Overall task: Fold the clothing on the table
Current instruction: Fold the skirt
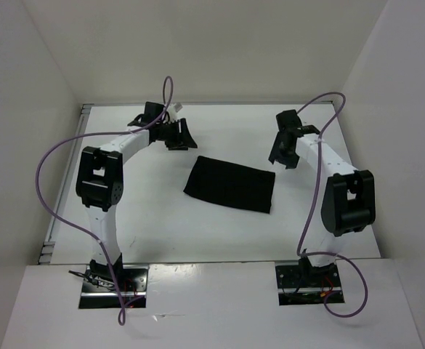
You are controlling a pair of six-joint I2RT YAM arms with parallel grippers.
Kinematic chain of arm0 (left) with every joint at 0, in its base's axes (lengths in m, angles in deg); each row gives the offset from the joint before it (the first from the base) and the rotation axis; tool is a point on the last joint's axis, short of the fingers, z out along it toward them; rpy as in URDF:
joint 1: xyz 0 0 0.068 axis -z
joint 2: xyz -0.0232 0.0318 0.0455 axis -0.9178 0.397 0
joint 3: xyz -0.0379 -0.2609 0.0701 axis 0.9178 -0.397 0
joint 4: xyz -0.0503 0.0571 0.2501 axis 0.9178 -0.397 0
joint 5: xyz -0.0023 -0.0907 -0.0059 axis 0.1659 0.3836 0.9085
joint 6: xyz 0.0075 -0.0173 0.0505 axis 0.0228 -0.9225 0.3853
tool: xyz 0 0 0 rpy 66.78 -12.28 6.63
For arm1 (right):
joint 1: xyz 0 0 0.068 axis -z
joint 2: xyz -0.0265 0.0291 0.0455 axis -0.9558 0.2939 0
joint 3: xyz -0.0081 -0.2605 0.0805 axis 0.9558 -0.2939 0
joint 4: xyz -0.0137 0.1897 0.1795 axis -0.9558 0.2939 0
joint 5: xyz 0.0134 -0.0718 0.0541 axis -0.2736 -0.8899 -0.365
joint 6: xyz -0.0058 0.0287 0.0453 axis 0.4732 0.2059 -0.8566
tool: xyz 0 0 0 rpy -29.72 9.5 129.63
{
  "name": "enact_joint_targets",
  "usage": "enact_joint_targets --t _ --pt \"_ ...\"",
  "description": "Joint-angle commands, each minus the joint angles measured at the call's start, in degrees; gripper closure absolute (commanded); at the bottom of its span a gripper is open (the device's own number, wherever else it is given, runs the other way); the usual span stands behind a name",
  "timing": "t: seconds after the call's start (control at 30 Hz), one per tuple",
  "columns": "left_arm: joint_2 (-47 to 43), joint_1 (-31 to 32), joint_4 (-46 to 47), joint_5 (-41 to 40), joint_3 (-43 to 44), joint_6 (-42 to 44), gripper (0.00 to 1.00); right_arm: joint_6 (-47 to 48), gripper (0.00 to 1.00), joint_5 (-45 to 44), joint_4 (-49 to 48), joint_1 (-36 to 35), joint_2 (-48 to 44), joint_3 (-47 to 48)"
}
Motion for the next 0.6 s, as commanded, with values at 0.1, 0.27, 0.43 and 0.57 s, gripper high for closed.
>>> enact_joint_targets --t 0.1,0.27,0.43,0.57 --pt "-7.9 4.1 -4.4 10.2 -3.0 4.8 0.84 0.5 0.42 4.3 2.5 0.3 -8.4 -5.9" --pt "-10.4 7.8 -6.1 18.2 -4.9 8.3 1.00 -1.5 0.41 10.9 1.2 0.3 -11.0 -12.2" --pt "-9.6 9.6 -6.7 20.3 -2.7 9.4 1.00 -3.5 0.41 14.6 -1.6 0.3 -11.0 -15.4" --pt "-7.5 10.7 -6.7 20.8 -1.3 9.4 1.00 -5.0 0.41 15.2 -3.4 0.3 -9.9 -17.1"
